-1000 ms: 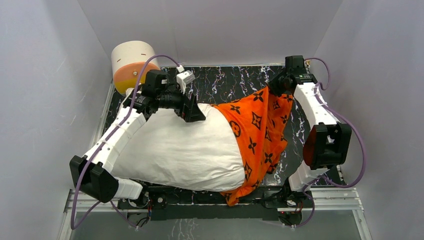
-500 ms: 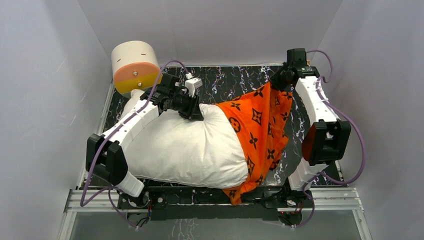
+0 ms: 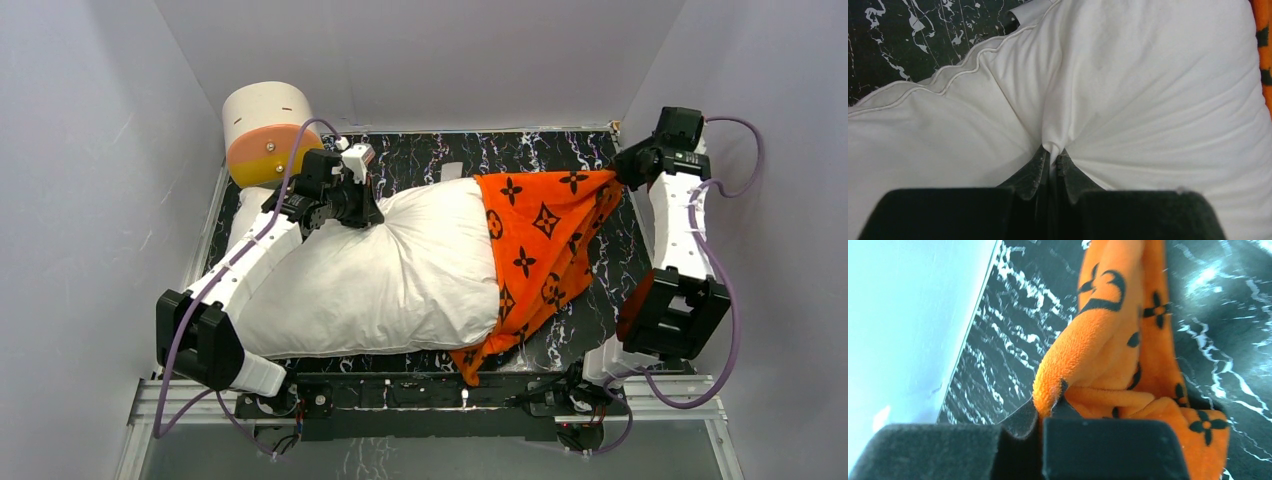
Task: Remove the pillowcase from the pillow
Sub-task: Remove the pillow from the pillowcase.
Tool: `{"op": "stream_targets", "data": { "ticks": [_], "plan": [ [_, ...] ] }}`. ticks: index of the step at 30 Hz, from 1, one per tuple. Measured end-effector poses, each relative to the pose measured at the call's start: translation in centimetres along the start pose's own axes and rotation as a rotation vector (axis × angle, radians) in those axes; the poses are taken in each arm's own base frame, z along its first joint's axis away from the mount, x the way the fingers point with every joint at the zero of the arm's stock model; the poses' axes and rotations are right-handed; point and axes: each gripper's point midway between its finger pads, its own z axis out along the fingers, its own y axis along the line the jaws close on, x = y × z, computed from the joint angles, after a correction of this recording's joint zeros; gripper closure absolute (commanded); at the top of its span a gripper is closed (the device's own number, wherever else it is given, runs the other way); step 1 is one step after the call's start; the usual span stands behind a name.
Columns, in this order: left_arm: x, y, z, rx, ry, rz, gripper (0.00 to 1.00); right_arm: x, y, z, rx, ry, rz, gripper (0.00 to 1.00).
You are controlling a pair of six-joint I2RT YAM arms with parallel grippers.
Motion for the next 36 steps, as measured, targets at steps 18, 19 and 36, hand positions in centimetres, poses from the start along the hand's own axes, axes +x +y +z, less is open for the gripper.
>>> {"op": "stream_targets", "data": {
  "ticks": [18,19,36],
  "plan": [
    [-0.2,0.5,0.1,-0.021,-0.005,-0.035,1.0,22.7,3.0,-5.2,-0.441,0.576,-0.503,0.28],
    [-0.2,0.5,0.1,-0.021,-0.004,-0.035,1.0,24.0,2.7,-5.7,-0.454,0.605,-0.526,0.32],
    [-0.3,1.4,0.0,-0.085,-0.015,-0.076,1.0,18.1,-1.7,-3.6,0.011,0.164,-0.772,0.95]
  ]
}}
